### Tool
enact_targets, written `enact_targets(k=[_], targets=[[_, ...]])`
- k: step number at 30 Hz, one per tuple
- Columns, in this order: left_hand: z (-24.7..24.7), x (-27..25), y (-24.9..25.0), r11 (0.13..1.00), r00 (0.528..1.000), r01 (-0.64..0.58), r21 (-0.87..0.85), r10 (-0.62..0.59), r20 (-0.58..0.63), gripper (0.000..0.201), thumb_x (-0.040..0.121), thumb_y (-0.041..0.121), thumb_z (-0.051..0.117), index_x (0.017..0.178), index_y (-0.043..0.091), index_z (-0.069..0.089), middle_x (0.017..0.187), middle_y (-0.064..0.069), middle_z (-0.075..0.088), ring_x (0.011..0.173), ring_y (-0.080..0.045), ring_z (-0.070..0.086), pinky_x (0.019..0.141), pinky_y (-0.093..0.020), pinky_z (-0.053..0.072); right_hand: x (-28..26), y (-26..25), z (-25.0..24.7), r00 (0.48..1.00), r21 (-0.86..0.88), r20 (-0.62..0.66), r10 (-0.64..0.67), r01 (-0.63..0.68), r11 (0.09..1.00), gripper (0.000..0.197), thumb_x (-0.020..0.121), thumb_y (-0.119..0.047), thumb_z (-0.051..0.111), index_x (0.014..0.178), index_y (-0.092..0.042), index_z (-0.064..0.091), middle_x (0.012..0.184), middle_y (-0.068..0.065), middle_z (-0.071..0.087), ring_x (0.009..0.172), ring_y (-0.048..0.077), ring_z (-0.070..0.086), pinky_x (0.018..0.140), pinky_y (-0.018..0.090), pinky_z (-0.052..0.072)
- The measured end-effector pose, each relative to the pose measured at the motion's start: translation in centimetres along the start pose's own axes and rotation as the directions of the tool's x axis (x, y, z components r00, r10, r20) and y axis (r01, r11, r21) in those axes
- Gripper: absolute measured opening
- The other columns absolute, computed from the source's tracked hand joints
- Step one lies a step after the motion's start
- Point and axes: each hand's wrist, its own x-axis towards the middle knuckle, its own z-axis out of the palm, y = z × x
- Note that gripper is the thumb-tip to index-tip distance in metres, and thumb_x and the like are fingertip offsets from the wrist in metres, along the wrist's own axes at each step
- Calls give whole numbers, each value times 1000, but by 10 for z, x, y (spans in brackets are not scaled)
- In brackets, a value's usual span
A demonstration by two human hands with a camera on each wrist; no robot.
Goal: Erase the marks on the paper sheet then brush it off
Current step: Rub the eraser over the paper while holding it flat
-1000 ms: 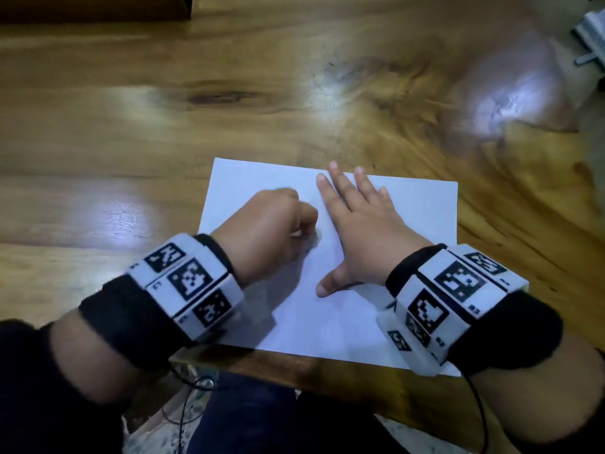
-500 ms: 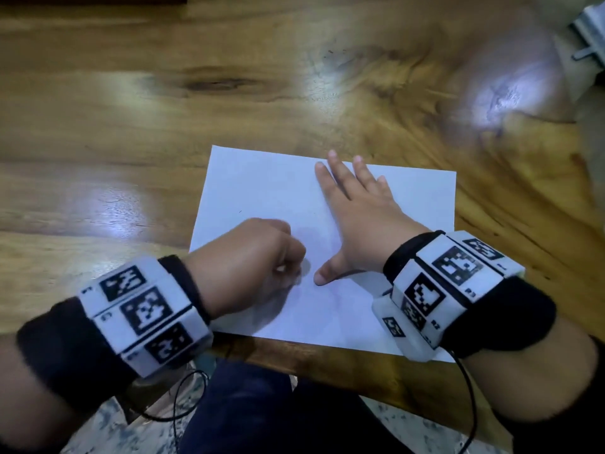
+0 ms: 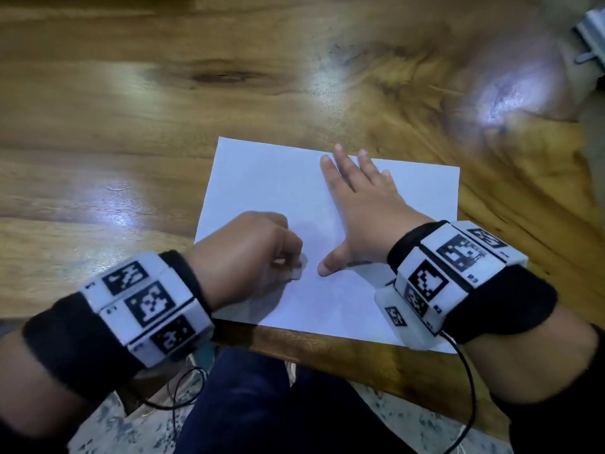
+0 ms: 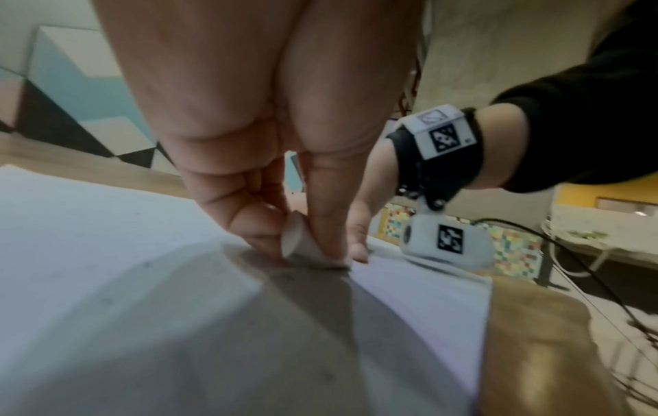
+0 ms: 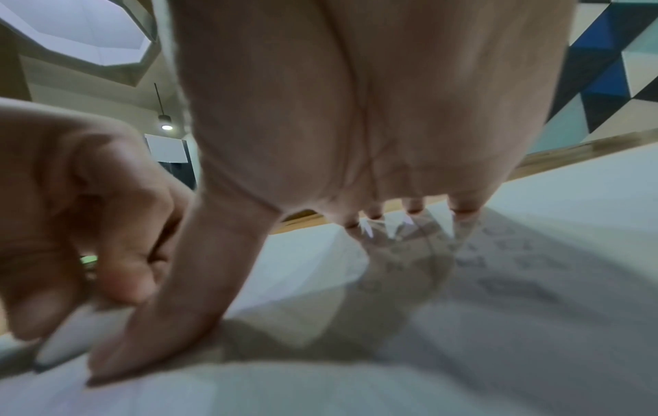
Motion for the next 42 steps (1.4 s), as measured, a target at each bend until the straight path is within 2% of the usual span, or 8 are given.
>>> enact_targets(k=[8,13,17,22,27,33,38,42], targets=[[-21,13,-21,962,944,239,-131,-262,-199,11,66,27,74,70,20,67,63,8,63,63,1,53,55,-8,39,-17,4,12,999,48,-30,-37,39,998,124,70,-61,69,148,-24,-20,152,-2,-34,141,19,-27,117,41,-7],[-18,22,-9,987,957,159,-7,-156,-245,10,70,23,72,76,16,68,68,0,61,58,-10,50,53,-10,33,-20,5,19,999,-27,18,-47,47,999,142,58,-67,74,143,-21,-30,147,3,-42,138,25,-33,115,44,-11],[-7,17,-2,997,978,30,74,-15,-207,17,71,28,61,68,12,66,69,-8,59,63,-26,55,54,-28,32,-19,2,19,999,-42,21,-36,37,998,144,56,-67,75,144,-20,-29,148,4,-42,139,25,-32,115,45,-11],[0,-15,-1,1000,994,0,-9,1,109,23,69,32,56,61,13,65,68,0,55,59,-13,51,58,-18,34,-20,2,17,999,-36,31,-31,32,999,144,57,-66,75,143,-20,-31,147,3,-43,138,25,-34,114,45,-12],[-13,9,-11,999,989,19,38,-13,-144,22,67,30,59,61,10,66,65,-11,60,54,-18,48,53,-16,27,-20,1,17,999,-34,32,-26,27,999,143,58,-66,75,143,-20,-31,147,3,-43,138,25,-34,114,45,-12],[-1,-22,-9,996,990,31,-82,-20,137,32,64,45,48,67,19,68,70,7,55,62,-7,53,60,-11,36,-20,1,17,999,-29,36,-25,27,999,143,58,-65,75,142,-20,-32,146,3,-44,137,25,-35,113,44,-14],[-6,12,-7,998,991,-19,56,26,-130,13,73,28,65,69,15,66,69,-3,55,59,-15,48,52,-15,28,-20,0,17,999,-37,38,-18,20,999,143,58,-64,76,143,-20,-32,146,4,-44,137,25,-35,113,44,-13],[7,-4,-6,998,998,-57,-23,56,-38,19,74,31,56,61,18,61,67,5,46,54,-2,41,55,-13,29,-20,1,17,999,-37,36,-20,21,999,143,58,-65,75,143,-20,-31,147,4,-43,138,25,-34,113,45,-13]])
